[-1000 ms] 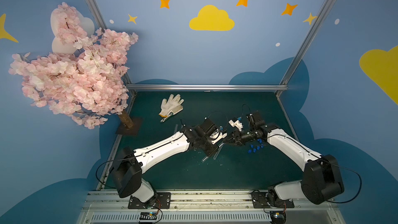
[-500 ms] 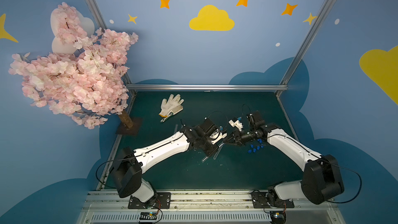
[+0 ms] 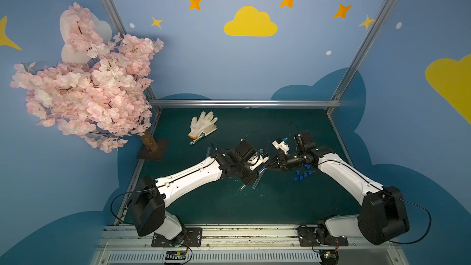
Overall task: Remove stoppers from test tubes
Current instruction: Open the stopper on the test tube.
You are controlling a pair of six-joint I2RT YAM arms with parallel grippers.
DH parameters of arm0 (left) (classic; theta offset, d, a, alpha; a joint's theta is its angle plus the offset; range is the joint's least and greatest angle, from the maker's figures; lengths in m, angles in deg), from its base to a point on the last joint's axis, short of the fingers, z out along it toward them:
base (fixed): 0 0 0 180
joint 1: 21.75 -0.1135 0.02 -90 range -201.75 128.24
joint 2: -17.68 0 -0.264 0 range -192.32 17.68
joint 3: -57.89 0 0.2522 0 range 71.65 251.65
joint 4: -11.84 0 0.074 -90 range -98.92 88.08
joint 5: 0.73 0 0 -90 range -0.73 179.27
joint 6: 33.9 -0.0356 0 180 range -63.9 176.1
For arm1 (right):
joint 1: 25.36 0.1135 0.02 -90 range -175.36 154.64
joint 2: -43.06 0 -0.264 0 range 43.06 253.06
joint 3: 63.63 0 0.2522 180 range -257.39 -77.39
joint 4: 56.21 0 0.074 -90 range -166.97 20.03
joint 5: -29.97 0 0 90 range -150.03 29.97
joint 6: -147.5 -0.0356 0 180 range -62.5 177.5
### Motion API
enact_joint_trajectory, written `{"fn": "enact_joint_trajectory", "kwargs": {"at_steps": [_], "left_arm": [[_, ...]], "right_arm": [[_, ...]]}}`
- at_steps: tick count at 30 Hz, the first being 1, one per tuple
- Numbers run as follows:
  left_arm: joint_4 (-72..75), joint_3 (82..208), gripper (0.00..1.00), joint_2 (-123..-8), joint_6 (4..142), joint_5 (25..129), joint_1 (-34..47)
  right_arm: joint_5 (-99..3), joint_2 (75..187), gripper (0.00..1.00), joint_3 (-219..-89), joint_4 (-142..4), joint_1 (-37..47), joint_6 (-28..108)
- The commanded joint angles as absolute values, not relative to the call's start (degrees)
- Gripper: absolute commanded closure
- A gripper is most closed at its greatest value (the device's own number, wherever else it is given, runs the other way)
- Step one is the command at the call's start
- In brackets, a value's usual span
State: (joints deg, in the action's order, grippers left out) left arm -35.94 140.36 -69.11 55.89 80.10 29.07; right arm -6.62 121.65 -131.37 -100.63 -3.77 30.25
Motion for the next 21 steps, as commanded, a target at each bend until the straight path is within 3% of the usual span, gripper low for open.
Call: {"fn": "enact_joint_trajectory", "kwargs": {"at_steps": [1, 15, 21], "left_arm": [[-39.32, 138.99, 0.94, -67.98, 55.14, 80.98, 28.69], [-39.1, 138.62, 0.94, -68.63, 54.98, 81.44, 28.56], [-39.23, 138.98, 0.94, -69.15, 54.6, 81.58, 28.26]], "right_arm": [[-6.21, 119.8, 0.94, -131.0, -98.56, -4.97, 29.33], [-5.31, 119.19, 0.94, -131.23, -98.38, -6.49, 29.7], [-7.91, 121.16, 0.94, -134.47, -106.77, -6.49, 35.2]]}}
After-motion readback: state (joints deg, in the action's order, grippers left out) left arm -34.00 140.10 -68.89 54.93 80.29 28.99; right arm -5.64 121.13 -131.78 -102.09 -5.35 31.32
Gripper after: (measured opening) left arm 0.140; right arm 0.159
